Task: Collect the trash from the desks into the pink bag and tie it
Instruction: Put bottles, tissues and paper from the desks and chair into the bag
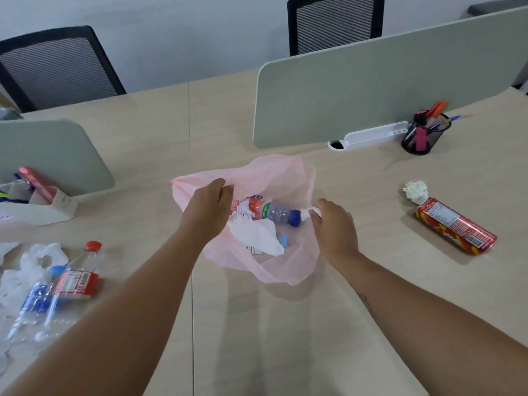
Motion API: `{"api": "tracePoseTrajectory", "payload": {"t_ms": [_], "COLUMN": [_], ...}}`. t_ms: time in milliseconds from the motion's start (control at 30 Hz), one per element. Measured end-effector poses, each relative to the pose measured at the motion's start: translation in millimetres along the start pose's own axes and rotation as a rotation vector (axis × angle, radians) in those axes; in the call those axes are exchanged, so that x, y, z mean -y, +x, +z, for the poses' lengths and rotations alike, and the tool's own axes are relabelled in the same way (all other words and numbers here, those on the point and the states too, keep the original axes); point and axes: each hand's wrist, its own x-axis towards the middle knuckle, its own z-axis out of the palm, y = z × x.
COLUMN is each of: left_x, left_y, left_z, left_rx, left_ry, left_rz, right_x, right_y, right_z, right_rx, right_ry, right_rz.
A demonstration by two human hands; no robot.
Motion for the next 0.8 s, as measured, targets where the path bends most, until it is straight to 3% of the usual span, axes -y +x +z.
{"api": "tracePoseTrajectory", "payload": {"t_ms": [133, 200, 267, 333, 633, 800], "left_x": [0, -1, -2, -4, -38, -64], "left_y": [0, 1, 1, 1, 21, 40], "left_z": [-8, -11, -12, -9, 45, 85], "left_rx": [-0.025, -0.037, -0.039, -0.025, 0.023, 0.056], "left_ry": [-0.014, -0.019, -0.028, -0.037, -0.083, -0.067], "left_rz": [-0.008, -0.01, -0.011, -0.01, -0.001, -0.009], "right_x": [51, 72, 79, 68, -66, -146], "right_y": [7, 9, 9, 11, 43, 81], "right_z": [-3, 2, 11, 14, -34, -56], "right_rx": [-0.147, -0.009, 0.258, 0.428, 0.293, 0.357], "right_ry": [0.005, 0.043, 0.081, 0.109, -0.193, -0.465], "right_rz": [-0.162, -0.249, -0.276, -0.246, 0.068, 0.277]}}
